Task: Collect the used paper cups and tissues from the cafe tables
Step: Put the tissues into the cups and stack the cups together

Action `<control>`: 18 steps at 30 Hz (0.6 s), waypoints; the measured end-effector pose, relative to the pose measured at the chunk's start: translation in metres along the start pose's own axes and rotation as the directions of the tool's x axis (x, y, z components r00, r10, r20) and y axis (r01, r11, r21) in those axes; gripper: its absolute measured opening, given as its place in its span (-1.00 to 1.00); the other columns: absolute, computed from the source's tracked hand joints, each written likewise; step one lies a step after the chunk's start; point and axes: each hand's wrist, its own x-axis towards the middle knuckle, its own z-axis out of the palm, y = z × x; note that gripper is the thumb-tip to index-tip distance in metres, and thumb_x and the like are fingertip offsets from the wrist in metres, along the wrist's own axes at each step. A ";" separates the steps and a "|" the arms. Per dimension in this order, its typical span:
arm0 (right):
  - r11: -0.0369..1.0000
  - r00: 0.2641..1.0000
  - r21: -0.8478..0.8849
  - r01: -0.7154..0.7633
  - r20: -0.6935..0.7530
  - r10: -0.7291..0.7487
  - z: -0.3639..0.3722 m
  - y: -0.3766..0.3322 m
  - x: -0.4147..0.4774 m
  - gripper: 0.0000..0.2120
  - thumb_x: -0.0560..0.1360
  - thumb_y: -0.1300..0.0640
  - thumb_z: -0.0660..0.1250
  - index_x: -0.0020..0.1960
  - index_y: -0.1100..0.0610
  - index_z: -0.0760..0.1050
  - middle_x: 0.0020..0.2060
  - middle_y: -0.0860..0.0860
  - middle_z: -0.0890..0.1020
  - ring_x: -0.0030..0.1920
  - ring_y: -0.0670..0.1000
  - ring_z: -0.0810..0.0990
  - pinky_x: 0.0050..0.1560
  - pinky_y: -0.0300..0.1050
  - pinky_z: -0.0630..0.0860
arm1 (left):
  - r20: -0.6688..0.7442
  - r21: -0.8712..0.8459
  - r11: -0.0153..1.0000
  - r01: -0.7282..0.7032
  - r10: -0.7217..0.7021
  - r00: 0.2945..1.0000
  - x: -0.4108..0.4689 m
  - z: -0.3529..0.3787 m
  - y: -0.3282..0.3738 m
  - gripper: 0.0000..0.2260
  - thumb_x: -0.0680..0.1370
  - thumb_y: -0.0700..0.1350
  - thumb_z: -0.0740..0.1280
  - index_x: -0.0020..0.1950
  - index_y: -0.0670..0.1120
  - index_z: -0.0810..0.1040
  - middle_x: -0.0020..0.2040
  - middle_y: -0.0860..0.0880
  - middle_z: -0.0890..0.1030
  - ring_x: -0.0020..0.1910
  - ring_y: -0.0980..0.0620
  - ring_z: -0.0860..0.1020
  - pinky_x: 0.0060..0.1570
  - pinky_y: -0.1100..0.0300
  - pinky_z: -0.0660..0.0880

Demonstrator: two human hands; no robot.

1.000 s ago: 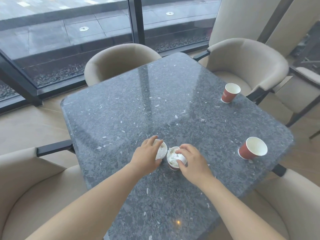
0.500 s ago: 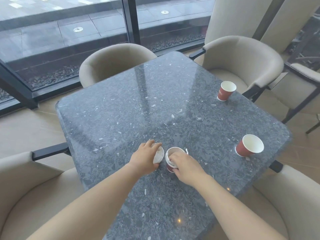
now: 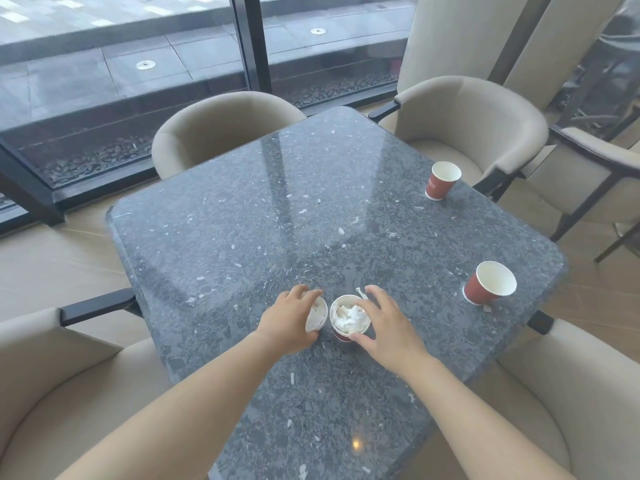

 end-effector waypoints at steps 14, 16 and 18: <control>0.975 0.986 -0.180 0.132 0.129 -0.110 0.019 0.003 -0.002 -0.65 0.53 0.10 0.22 0.31 -0.01 0.37 0.31 -0.12 0.43 0.39 -0.08 0.25 0.42 0.01 0.07 | -0.020 -0.022 1.000 0.004 -0.004 1.000 -0.005 0.009 0.002 -0.35 0.44 0.02 0.36 0.47 0.12 0.15 0.45 0.04 0.22 0.36 -0.09 0.29 0.15 0.00 0.49; 0.977 0.988 -0.157 0.143 0.082 -0.132 0.015 0.005 0.000 -0.73 0.53 0.14 0.20 0.23 0.01 0.45 0.23 -0.11 0.50 0.31 -0.04 0.35 0.31 -0.05 0.22 | -0.032 -0.035 0.999 -0.005 0.003 0.999 -0.004 0.008 0.005 -0.36 0.44 0.02 0.36 0.46 0.12 0.16 0.44 0.04 0.22 0.36 -0.10 0.29 0.17 -0.02 0.47; 0.979 0.990 -0.148 0.140 0.036 -0.136 0.009 0.006 0.002 -0.77 0.52 0.16 0.22 0.16 0.06 0.50 0.17 -0.05 0.54 0.24 0.03 0.42 0.20 -0.07 0.30 | -0.053 -0.040 0.999 -0.023 0.021 0.998 -0.001 0.007 0.010 -0.37 0.45 0.02 0.35 0.45 0.12 0.17 0.44 0.05 0.22 0.35 -0.10 0.29 0.18 -0.02 0.46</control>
